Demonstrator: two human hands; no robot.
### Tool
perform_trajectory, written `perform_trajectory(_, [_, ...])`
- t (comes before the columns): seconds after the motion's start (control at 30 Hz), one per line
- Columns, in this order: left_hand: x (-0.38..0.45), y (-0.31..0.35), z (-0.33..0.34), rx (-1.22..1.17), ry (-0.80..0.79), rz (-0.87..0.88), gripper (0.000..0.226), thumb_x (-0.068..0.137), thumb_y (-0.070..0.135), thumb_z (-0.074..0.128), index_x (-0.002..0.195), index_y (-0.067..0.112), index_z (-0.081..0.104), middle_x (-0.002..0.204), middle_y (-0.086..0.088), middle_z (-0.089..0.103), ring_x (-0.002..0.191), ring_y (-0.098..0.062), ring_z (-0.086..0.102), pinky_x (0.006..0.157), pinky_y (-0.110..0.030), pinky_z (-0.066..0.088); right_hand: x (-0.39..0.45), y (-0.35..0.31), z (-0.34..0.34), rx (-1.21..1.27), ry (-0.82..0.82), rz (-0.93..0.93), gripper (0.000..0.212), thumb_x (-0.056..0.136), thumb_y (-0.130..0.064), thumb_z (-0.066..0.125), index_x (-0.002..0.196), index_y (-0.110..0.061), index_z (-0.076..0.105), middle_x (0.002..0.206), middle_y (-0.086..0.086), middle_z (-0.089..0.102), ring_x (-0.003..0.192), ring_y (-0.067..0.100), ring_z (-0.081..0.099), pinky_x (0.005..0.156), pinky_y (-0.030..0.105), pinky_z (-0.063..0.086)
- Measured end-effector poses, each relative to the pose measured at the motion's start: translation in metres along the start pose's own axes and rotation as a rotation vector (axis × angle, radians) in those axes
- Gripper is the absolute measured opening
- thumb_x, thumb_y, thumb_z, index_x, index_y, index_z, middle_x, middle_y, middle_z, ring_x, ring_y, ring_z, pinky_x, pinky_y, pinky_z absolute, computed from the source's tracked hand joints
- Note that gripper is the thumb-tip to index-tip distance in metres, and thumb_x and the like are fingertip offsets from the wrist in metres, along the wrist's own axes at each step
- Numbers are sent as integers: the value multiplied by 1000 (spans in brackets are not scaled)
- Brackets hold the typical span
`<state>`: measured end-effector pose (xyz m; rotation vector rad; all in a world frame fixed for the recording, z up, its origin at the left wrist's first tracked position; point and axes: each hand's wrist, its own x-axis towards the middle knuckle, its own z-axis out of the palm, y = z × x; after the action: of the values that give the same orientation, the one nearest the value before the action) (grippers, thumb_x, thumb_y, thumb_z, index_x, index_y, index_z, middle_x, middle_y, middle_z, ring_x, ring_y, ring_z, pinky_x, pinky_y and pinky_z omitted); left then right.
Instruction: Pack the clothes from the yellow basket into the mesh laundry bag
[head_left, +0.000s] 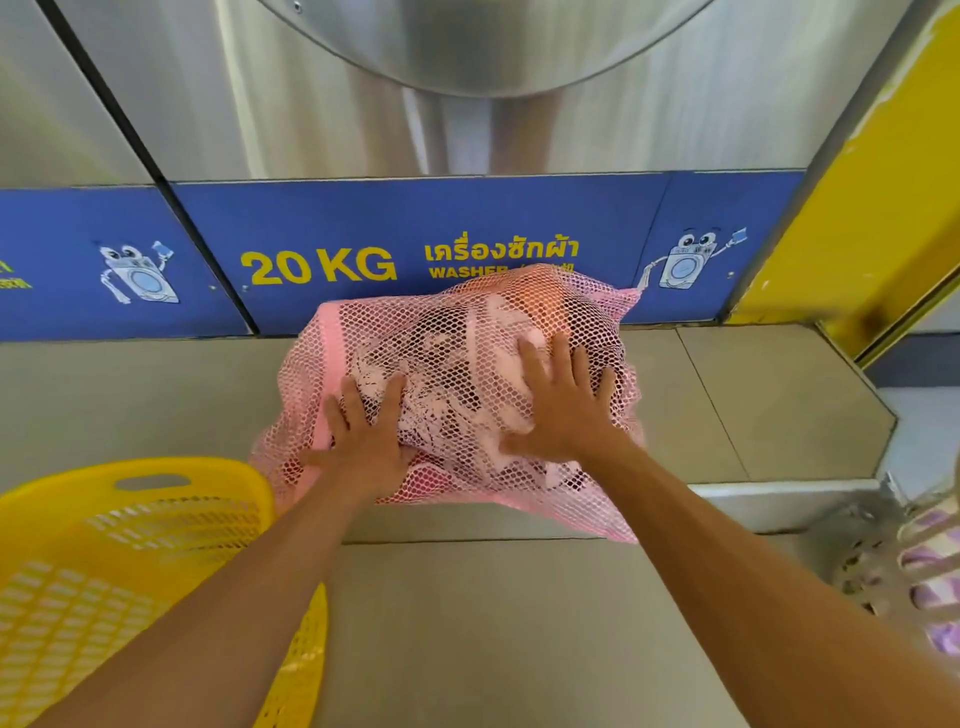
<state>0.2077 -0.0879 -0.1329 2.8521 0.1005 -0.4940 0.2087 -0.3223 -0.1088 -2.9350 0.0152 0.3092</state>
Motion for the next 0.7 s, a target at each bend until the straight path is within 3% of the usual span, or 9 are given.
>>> perform_trajectory(0.27, [53, -11, -10, 60, 29, 78, 93, 96, 50, 54, 143, 59, -25, 161, -1, -33, 150, -32, -23, 107, -80, 13, 35, -6, 22, 49, 145, 57, 132, 74, -71, 77, 163, -38, -14, 174, 13, -19, 160, 39, -12, 123, 64, -8])
perform_trajectory(0.37, [44, -17, -23, 125, -27, 100, 94, 92, 57, 57, 143, 62, -23, 163, 0, -26, 152, -33, -15, 107, -79, 9, 25, -12, 13, 33, 89, 90, 130, 75, -69, 77, 163, -37, -13, 174, 11, -19, 161, 38, -13, 123, 65, -5])
perform_trajectory(0.47, [15, -17, -56, 86, -129, 86, 83, 94, 49, 55, 150, 58, -6, 166, -3, -16, 152, -37, -9, 113, -75, 7, 13, -19, -30, 18, -58, 121, 124, 77, -68, 77, 164, -39, -6, 175, 8, -11, 161, 39, -4, 124, 68, 2])
perform_trajectory(0.57, [-28, -7, -108, 85, -218, 122, 75, 96, 43, 55, 153, 52, 8, 167, -6, -5, 153, -36, -2, 116, -68, 10, -11, -32, -91, -35, -151, 134, 104, 78, -71, 73, 161, -43, 17, 174, 6, 13, 158, 41, 14, 124, 63, 14])
perform_trajectory(0.7, [-79, 19, -196, 76, -282, 166, 70, 96, 30, 52, 155, 45, 19, 164, -14, 11, 151, -33, 13, 117, -57, 25, -53, -56, -191, -56, -133, 159, 76, 85, -66, 65, 151, -41, 38, 158, 3, 42, 148, 38, 31, 118, 53, 27])
